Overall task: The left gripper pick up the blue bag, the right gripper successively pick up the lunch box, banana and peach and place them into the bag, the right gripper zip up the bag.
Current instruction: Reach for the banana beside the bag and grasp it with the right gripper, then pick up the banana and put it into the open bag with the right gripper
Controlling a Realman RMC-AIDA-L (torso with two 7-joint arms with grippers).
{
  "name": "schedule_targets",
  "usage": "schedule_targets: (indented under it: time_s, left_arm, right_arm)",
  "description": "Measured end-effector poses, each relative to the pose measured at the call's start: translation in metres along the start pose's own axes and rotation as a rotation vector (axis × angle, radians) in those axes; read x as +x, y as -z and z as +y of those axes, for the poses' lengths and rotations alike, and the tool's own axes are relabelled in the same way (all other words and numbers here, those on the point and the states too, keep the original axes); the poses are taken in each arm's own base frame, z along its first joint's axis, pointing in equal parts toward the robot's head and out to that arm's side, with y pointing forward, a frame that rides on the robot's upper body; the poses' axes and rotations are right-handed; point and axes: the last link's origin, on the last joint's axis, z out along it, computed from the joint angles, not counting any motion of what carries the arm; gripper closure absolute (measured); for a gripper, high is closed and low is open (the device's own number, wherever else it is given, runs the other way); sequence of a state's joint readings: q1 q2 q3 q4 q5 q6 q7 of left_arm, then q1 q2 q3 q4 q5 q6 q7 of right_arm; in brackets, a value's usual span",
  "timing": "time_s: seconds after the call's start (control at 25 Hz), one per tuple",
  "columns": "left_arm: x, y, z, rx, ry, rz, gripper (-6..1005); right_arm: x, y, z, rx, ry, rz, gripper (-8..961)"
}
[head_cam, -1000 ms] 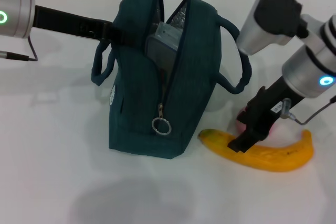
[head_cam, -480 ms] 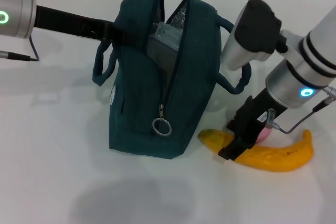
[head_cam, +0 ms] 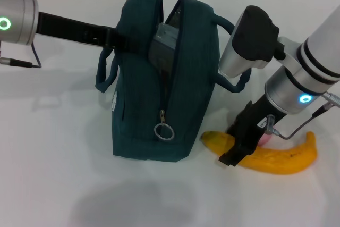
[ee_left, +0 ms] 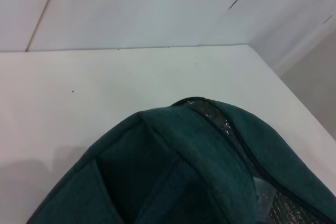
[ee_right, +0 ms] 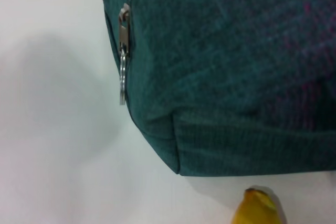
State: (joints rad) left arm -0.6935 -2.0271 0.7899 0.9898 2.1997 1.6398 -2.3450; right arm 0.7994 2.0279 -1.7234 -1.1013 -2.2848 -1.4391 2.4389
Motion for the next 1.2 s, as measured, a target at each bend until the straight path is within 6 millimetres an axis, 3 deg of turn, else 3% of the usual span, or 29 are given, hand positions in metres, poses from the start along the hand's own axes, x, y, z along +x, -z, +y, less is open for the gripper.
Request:
schedule_targets:
  time_s: [0.48, 0.68, 1.2]
  left_arm:
    - [-0.0019, 0.0001, -0.0008, 0.000, 0.004, 0.000, 961]
    - [-0.0024, 0.0004, -0.0011, 0.001, 0.004, 0.000, 961]
    - [-0.0026, 0.0007, -0.0014, 0.002, 0.005, 0.000, 961]
  right_arm:
    - [-0.0007, -0.0039, 0.0004, 0.010, 0.009, -0.003, 291]
    - [-0.0009, -0.0058, -0.0009, -0.005, -0.005, 0.006, 493]
    - [-0.0012, -0.0018, -0.0060, -0.003, -0.025, -0.001, 499]
